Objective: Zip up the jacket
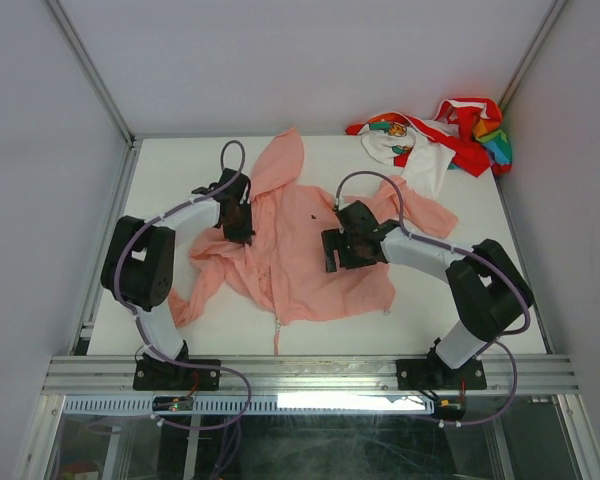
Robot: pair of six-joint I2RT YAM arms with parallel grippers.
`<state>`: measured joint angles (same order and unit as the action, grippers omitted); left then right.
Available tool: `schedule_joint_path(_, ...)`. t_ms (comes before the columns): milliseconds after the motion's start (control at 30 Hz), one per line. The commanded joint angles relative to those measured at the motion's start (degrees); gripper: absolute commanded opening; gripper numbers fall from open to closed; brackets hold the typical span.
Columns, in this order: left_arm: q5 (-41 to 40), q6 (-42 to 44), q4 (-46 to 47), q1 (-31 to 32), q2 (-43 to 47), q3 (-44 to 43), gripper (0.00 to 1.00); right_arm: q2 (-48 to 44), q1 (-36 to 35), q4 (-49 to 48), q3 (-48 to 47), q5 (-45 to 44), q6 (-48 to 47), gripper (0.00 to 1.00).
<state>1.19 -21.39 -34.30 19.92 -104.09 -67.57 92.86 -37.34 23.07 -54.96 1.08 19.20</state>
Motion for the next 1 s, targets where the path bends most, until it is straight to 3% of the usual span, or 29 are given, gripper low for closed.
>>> schedule_joint_path(0, 0.46, 0.33, 4.57, 0.47, 6.12, -3.70, 0.00, -0.62, -0.10, -2.59, 1.35, -3.90, 0.75, 0.78)
schedule_joint_path(300, -1.09, -0.44, -5.93, 0.47, 17.80, -20.10, 0.00, -2.86, 2.23, -1.26, 2.79, -4.41, 0.67, 0.79)
schedule_joint_path(600, 1.02, 2.21, -4.34, 0.47, 0.72, -41.11, 0.00, -4.83, 3.39, 1.40, -1.02, -4.95, -1.64, 0.79)
schedule_joint_path(733, 1.88, 3.10, -4.19, 0.48, -8.25, -52.18, 0.13, -6.11, 3.34, 2.62, -3.02, -3.90, -2.36, 0.79)
schedule_joint_path(800, 4.11, 2.59, -4.27, 0.47, -10.49, -54.89, 0.27, -7.23, 3.25, 2.76, -3.64, -2.59, -2.67, 0.79)
schedule_joint_path(967, 4.92, 0.87, -4.08, 0.73, -4.77, -46.00, 0.49, -9.16, 2.16, 1.85, -3.78, 2.56, -3.60, 0.79)
